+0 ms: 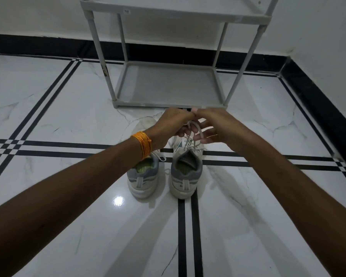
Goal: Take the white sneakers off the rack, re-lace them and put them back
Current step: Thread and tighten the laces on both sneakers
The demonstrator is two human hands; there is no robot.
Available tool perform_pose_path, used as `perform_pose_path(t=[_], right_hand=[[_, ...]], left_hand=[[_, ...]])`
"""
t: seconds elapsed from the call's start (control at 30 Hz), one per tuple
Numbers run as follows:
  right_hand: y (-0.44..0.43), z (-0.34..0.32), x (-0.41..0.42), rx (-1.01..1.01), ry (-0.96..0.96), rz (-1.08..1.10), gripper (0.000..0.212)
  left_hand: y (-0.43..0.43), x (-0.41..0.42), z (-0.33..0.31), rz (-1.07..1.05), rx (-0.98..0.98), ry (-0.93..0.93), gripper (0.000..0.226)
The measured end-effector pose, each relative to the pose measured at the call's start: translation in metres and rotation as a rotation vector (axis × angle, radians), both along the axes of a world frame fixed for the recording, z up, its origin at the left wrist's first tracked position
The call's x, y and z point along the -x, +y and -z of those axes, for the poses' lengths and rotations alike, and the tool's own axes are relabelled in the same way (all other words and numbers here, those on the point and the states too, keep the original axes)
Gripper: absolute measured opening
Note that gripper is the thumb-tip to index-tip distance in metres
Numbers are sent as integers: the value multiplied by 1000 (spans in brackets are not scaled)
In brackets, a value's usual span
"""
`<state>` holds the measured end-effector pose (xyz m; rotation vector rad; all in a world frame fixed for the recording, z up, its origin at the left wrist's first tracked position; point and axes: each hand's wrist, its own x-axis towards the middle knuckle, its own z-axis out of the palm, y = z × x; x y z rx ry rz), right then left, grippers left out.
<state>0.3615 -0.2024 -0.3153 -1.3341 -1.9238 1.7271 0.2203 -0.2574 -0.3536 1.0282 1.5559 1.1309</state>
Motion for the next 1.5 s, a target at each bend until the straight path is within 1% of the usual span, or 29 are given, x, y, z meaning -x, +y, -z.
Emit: perform_pose_path(t=[0.07,0.1,0.23,0.27,0.3,0.33,0.4,0.43,0.47,0.53,0.63,0.67,0.7,0.77,0.8,0.87,0.9,0.93,0.97,1.0,1.07,1.1,1.13,1.17,1.27,1.33,1.37,1.43,1.5], right_hand=[[6,5,-4,45,10,26,33],[10,8,-7,17,-14,51,31],[28,20,-22,-358,-195,98,23],[33,25,-27,-465,-272,99,25],[39,30,-32,-568,-375,98,28],[43,37,-38,-648,-484,96,30],[48,50,-47,-723,-665,69,36],[48,56,-51,-728,-726,47,40],[48,62,-53,-718,-763,35,44],[49,72,-56,-701,-812,25,51],[53,78,-59,-663,-879,-15,60],[55,78,-61,-609,-839,-36,61],[56,78,-63,-525,-747,-51,61],[56,71,-65,-292,-463,-94,53],[55,67,-65,-183,-339,-103,46],[55,63,-64,24,-89,-24,36],[56,61,-62,126,38,48,36],[57,60,-61,174,108,93,37],[58,58,-59,119,93,97,39],[59,57,-58,-36,-12,69,39],[62,56,-57,-498,-421,-64,38],[61,54,-54,-676,-591,-103,37],[60,53,-52,-761,-690,-110,37],[59,52,-49,-786,-734,-102,38],[50,58,-42,-780,-859,-199,38],[42,71,-39,-744,-869,-293,38],[37,77,-37,-761,-837,-313,40],[29,85,-32,-763,-661,-309,37],[17,92,-25,-637,-459,-311,28]], left_hand=[[-2,5,3,22,-32,31,26],[-4,8,4,37,-43,63,24],[-11,32,12,91,-67,184,21],[-12,41,16,70,-66,262,20],[-13,51,20,42,-62,396,18],[-14,62,25,21,-47,567,14],[-18,78,36,15,-2,889,8],[-21,82,42,27,24,997,7],[-24,83,47,45,51,1062,6],[-30,78,54,73,76,1148,7],[-31,70,55,80,37,1278,11],[-30,70,54,78,38,1298,12],[-28,70,53,73,43,1314,14],[-25,68,52,58,57,1357,19],[-23,66,52,51,55,1376,21],[-19,54,53,51,-1,1356,24],[-17,46,54,69,-37,1289,25],[-15,39,55,113,-53,1184,26],[-14,31,57,178,-42,1082,27],[-13,24,59,251,-11,1007,26],[-13,16,64,359,54,962,22],[-13,15,66,374,65,971,19],[-13,15,68,369,63,982,17],[-13,16,70,356,58,992,14],[-14,18,70,316,32,974,13],[-15,19,71,286,20,941,14],[-16,18,72,273,15,925,14],[-17,16,75,256,10,898,13],[-16,14,77,247,16,866,12]])
